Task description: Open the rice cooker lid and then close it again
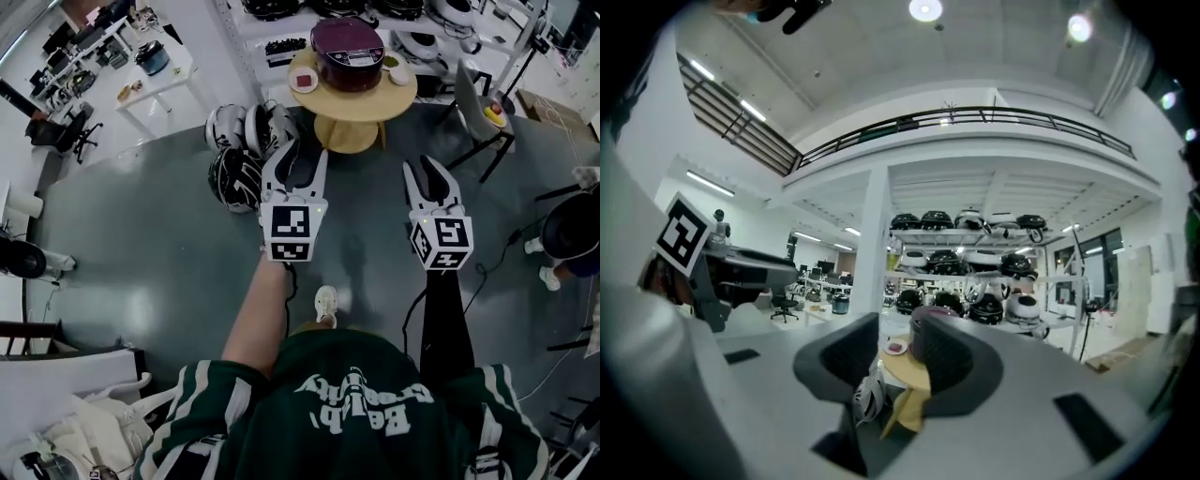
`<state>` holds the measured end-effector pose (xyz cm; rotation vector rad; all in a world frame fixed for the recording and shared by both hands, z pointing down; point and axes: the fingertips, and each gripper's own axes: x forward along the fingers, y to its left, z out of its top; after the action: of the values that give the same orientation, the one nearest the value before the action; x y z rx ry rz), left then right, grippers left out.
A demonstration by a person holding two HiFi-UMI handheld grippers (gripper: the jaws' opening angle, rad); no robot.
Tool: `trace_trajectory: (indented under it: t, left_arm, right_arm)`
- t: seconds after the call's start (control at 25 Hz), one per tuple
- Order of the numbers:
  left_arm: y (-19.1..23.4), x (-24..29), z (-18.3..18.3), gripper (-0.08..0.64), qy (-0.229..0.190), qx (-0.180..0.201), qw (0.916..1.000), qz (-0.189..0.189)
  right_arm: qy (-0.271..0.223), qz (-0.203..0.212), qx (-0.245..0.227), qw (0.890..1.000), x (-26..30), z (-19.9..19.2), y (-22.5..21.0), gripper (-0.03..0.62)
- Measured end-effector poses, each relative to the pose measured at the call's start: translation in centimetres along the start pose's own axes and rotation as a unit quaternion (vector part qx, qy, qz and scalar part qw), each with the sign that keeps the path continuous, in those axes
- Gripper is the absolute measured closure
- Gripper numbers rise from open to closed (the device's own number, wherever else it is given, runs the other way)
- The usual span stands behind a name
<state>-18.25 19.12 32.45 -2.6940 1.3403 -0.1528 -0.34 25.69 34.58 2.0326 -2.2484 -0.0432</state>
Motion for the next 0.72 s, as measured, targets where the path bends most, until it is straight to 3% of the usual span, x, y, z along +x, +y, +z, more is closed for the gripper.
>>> trace_trajectory:
  t: [0.28, 0.52, 0.72]
  left_arm:
    - [4.2, 4.3, 0.0, 0.311, -0.011, -0.014, 0.9992, -0.037]
    - [4.7, 7.2, -0.1, 0.259, -0.011, -0.043, 0.9962, -0.075]
    - [5.3, 9.7, 0.1, 0.25, -0.018, -0.058, 0.9946, -0.084]
  right_arm:
    - [-0.003, -0.002, 0.005, 1.0, 6.1, 1.0, 1.1, 0.329]
    - [-0.001, -0.002, 0.002, 1.0, 8.6, 1.6, 0.7, 0.304]
    - [-0.008, 0.008, 0.017, 1.0, 10.6, 2.1, -0.3, 0.293]
